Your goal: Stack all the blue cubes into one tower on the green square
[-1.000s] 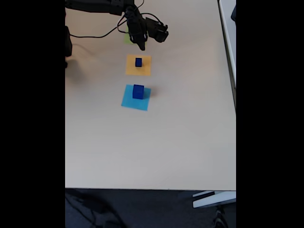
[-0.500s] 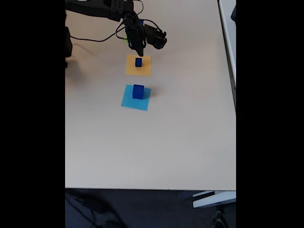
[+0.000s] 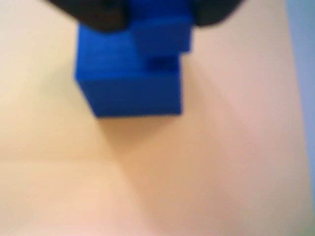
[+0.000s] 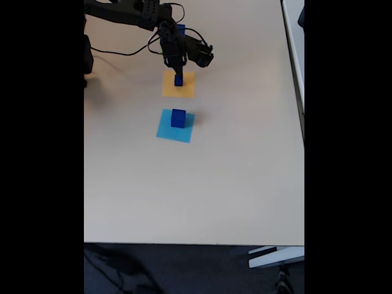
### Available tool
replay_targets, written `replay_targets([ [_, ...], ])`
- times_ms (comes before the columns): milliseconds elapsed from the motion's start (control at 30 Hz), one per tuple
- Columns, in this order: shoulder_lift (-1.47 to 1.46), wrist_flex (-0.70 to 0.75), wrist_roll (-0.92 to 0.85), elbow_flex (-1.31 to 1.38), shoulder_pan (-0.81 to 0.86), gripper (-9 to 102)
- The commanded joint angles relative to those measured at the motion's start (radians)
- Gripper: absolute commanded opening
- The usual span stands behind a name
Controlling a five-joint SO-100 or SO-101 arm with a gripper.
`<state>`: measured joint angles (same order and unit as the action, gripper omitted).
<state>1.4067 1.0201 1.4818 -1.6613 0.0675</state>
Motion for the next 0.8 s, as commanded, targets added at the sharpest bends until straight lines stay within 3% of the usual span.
replay_targets([
  [0,0.075,-0.015,-0.012,0.005,0.015,0],
  [767,0.069,-0.017,-0.023,-0.015,0.037,1],
])
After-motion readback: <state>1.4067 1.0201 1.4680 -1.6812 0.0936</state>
